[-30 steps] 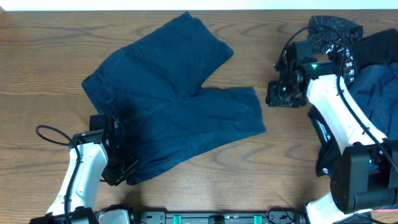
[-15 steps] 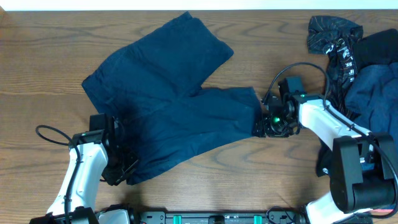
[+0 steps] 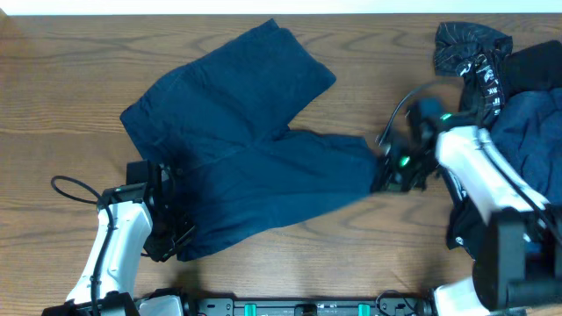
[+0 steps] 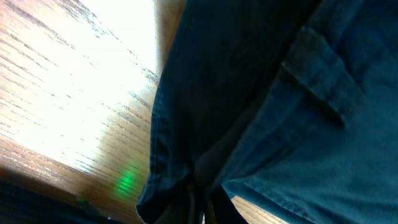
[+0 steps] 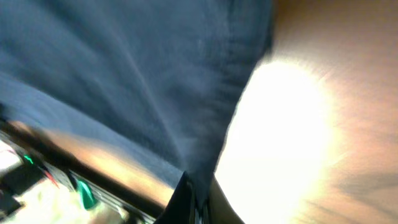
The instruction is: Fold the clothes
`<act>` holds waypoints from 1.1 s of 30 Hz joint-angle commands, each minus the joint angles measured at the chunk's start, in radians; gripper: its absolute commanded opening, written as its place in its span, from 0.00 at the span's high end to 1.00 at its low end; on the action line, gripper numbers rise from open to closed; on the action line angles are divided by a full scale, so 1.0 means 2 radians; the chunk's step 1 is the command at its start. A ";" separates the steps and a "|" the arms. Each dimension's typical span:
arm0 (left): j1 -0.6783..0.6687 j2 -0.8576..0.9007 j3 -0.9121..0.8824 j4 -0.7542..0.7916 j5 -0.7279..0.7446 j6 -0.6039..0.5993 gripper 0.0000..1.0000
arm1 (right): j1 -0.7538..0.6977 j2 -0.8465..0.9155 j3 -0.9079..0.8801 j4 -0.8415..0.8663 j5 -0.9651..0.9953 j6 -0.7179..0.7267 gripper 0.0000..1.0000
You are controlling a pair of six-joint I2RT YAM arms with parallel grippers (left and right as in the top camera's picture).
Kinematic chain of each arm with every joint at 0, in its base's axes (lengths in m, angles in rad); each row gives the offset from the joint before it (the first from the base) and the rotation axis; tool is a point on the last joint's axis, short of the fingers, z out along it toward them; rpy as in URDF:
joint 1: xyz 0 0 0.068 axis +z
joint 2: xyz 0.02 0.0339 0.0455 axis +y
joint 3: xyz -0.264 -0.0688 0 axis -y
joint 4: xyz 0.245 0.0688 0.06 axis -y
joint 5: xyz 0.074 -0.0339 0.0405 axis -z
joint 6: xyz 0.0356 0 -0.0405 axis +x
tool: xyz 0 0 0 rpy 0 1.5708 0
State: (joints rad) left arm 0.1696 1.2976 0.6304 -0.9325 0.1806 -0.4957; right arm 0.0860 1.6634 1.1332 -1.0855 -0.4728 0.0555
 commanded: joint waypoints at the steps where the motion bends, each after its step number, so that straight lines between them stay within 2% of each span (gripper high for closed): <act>1: 0.002 -0.003 0.005 0.000 -0.005 0.009 0.94 | -0.017 -0.043 0.053 0.022 0.001 -0.004 0.98; 3: 0.002 -0.003 0.005 -0.001 -0.005 0.009 0.94 | -0.016 -0.049 0.058 0.060 0.001 0.007 0.93; 5: 0.002 -0.003 0.005 -0.002 -0.005 0.009 0.94 | -0.012 -0.046 0.057 0.089 0.001 0.013 0.80; 8: 0.002 -0.003 0.005 -0.002 -0.005 0.009 0.94 | -0.006 -0.029 0.057 0.107 0.011 0.013 0.76; 10: 0.002 -0.003 0.005 -0.002 -0.005 0.009 0.94 | -0.003 -0.015 0.057 0.107 0.026 0.013 0.65; 14: 0.002 -0.003 0.005 -0.002 -0.005 0.009 0.94 | 0.000 0.011 0.057 0.064 0.043 0.012 0.64; 18: 0.002 -0.003 0.005 -0.002 -0.005 0.009 0.94 | 0.000 0.018 0.057 -0.027 0.108 0.013 0.61; 21: 0.002 -0.003 0.005 0.000 -0.005 0.009 0.94 | 0.000 0.018 0.057 -0.070 0.160 0.023 0.60; 24: 0.002 -0.003 0.005 0.003 -0.005 0.009 0.94 | 0.001 0.017 0.050 -0.104 0.171 0.020 0.59; 30: 0.002 -0.003 0.005 0.005 -0.005 0.008 0.94 | 0.024 0.017 -0.007 -0.084 0.103 -0.035 0.59; 33: 0.002 -0.003 0.005 0.007 -0.005 0.008 0.94 | 0.042 0.017 -0.042 -0.048 0.103 -0.035 0.58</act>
State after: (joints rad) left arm 0.1692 1.2976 0.6304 -0.9188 0.1936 -0.4923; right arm 0.1394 1.7012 1.0924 -1.2095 -0.2314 0.0284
